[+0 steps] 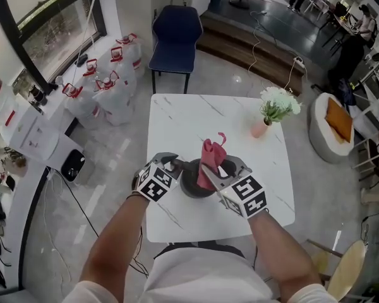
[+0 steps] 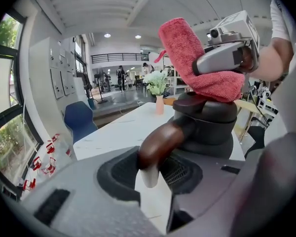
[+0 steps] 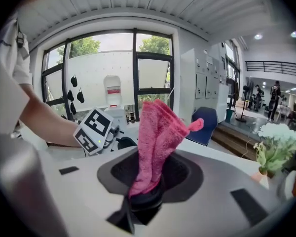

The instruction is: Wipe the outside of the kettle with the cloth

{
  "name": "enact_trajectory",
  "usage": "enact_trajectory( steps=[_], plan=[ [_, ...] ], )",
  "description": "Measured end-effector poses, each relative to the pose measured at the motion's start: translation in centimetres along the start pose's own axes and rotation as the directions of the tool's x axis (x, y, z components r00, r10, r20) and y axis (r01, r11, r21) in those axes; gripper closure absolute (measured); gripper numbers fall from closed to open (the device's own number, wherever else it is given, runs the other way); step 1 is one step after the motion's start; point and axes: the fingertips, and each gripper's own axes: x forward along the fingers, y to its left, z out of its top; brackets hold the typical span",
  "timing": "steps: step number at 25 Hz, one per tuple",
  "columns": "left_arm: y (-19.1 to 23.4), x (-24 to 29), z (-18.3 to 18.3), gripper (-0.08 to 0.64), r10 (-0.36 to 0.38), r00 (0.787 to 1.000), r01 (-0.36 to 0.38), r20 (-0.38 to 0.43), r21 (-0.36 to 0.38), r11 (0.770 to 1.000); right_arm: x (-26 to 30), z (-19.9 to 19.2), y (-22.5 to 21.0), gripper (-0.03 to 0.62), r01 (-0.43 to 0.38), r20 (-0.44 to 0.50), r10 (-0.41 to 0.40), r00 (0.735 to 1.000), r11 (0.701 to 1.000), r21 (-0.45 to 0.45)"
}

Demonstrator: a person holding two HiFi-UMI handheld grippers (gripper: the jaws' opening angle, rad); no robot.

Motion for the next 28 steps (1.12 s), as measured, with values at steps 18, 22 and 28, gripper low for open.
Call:
enact_trajectory(
  steps=[18, 22, 28],
  plan=[
    [-1.9, -0.3, 1.3, 0.44, 0.038, 0.98, -0.035, -0.194, 0.015, 0.999, -6.6, -3.3, -4.8, 0.476, 0.128, 0.091, -0.149, 0.985, 0.971, 0.204],
    [-2.2, -0.9, 0.0, 0.437, 0.009, 0.968, -0.03, -0.25, -0.081, 0.996, -7.5, -5.7, -5.4, 0.477, 0.161, 0.023, -0.169, 0.985, 0.968, 0.195],
    [-2.5, -2.4, -1.1, 0.432, -0.012, 0.947, -0.041, -0.322, -0.157, 0.987, -9.2, -6.7, -3.6, 0.477, 0.098, 0.073, -0.122, 0.99, 0.959, 0.266]
  ],
)
